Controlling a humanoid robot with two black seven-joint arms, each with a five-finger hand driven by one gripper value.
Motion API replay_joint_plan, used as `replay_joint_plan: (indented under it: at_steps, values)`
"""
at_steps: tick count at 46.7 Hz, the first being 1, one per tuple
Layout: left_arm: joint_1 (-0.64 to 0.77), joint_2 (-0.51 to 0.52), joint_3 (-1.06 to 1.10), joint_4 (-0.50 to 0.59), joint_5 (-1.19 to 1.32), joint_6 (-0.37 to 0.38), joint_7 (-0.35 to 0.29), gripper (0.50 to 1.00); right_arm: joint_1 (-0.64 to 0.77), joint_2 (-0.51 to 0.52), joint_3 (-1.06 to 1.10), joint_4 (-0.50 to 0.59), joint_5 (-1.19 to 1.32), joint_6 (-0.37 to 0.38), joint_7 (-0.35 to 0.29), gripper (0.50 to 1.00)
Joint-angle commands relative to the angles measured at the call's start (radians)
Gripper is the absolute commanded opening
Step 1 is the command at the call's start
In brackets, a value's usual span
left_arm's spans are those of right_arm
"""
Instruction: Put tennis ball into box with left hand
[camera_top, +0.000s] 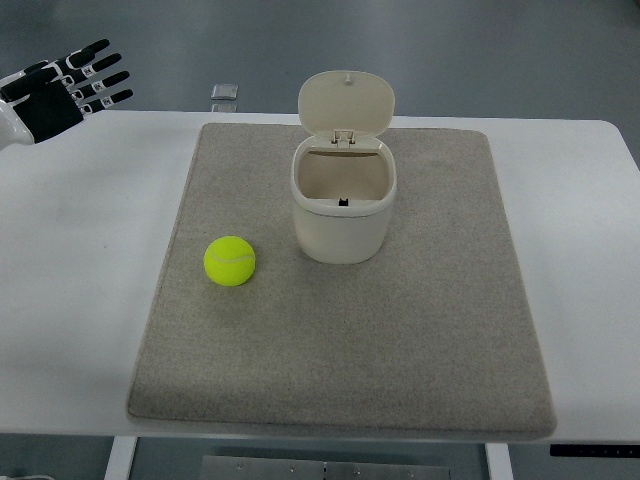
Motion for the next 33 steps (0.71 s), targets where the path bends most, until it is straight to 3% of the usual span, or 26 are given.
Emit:
replay_joint_plan:
  at_steps: [1,33]
  values:
    - [-0.008,0.000,-0.001,0.000,0.007,0.000,-0.002,0.992,0.000,0.000,0.000,0.000,0.000,0.001,0.000,0.901]
    - [-0.046,0.000,0.001,0.053,0.049,0.000,-0.005,0.992,0.000,0.000,0.000,0.000,0.000,-0.001,0.000,0.901]
